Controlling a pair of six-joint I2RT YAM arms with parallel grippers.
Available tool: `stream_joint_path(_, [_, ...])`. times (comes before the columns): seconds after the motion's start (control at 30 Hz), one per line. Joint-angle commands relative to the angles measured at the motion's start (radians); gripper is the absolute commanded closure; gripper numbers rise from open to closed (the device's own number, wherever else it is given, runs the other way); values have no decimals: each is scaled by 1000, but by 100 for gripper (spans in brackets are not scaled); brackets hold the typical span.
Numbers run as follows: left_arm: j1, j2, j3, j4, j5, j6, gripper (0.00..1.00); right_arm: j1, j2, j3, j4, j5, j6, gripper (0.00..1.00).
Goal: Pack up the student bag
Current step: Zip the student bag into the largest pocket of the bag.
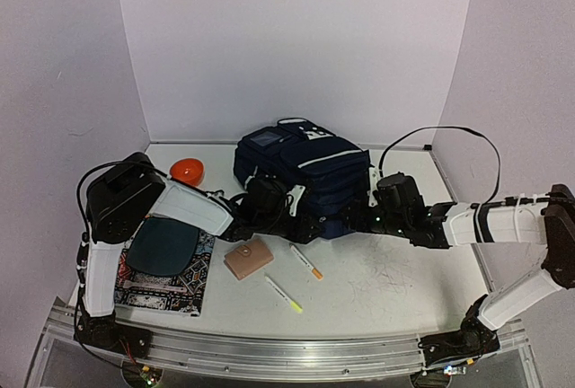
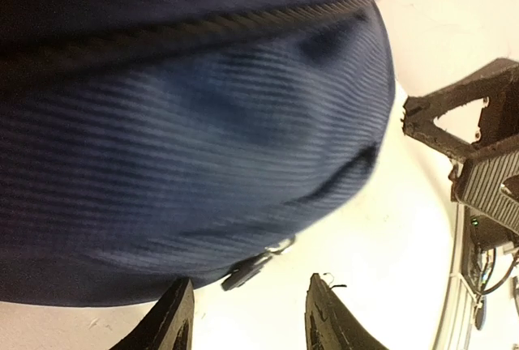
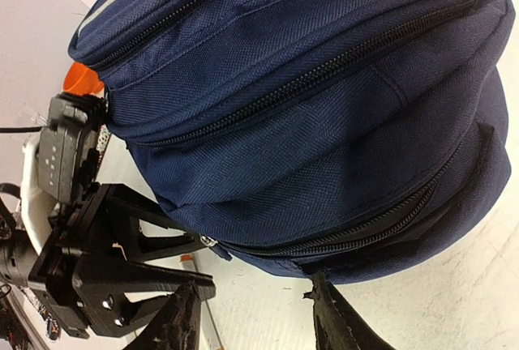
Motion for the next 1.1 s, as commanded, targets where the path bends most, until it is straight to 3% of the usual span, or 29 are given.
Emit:
stream_joint_path(0.0, [-22,8,18,52,-63,9,53,-4,-17,-6,22,-3,6,52])
stream_joint_path(0.13, [-34,28,28,58,-135,-24,56,-5,-13,-6,21,-2,10,52])
stream_joint_path(0.27, [-40,36,36,60,-216,-62,65,-5,-3,-9,22,-3,15,52])
stream_joint_path(0.47, [-44,42,56,64,-264,-125,83,-5,2,-14,23,1,20,51])
stream_joint_path(0.63, [-46,17,50,68,-223,-172,100,-15,-4,-14,24,-1,12,51])
stream_joint_path(1.07, [-56,-45,0,80,-90,-241,100,-101,-73,-56,25,-33,28,51])
